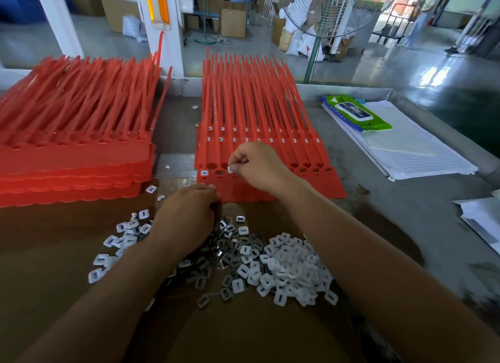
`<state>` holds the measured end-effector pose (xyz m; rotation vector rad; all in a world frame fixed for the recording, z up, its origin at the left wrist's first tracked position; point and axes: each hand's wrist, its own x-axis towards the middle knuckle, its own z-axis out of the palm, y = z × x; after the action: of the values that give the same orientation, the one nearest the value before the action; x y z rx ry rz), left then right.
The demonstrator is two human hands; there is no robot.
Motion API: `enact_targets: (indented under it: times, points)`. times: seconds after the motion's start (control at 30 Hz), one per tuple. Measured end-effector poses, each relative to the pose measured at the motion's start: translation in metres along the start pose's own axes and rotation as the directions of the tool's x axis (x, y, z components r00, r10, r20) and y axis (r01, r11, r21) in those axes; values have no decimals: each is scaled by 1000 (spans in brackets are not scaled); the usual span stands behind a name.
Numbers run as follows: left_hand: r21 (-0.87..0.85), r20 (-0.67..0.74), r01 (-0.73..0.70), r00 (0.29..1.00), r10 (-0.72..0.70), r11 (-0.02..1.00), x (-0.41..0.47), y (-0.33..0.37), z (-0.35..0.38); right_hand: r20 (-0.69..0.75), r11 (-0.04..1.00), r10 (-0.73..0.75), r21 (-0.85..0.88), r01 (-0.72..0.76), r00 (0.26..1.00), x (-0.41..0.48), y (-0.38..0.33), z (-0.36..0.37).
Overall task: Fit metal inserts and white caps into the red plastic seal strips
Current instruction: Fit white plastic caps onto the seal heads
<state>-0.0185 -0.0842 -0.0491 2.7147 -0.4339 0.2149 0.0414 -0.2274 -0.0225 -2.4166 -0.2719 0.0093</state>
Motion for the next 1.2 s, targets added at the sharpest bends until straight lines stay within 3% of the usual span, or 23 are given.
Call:
enact_targets:
  times: [0.17, 0.67, 0.9, 1.2]
  points:
    - [3, 10, -11, 1000, 11, 1000, 0, 0, -1, -20, 998, 37, 42, -36, 999, 16, -3, 19]
    - [-15, 17, 2, 1000, -2, 1000, -2, 1, -3, 5, 996, 78, -45, -78, 997, 23, -5, 23]
    - [-37, 8, 3, 1000, -2, 999, -2, 3, -3, -44, 985, 161, -52, -163, 986, 33, -4, 26]
    - [-52, -5, -1, 1000, 1, 999, -3, 3, -3, 4, 966, 253, -64, -252, 968, 40, -6, 25]
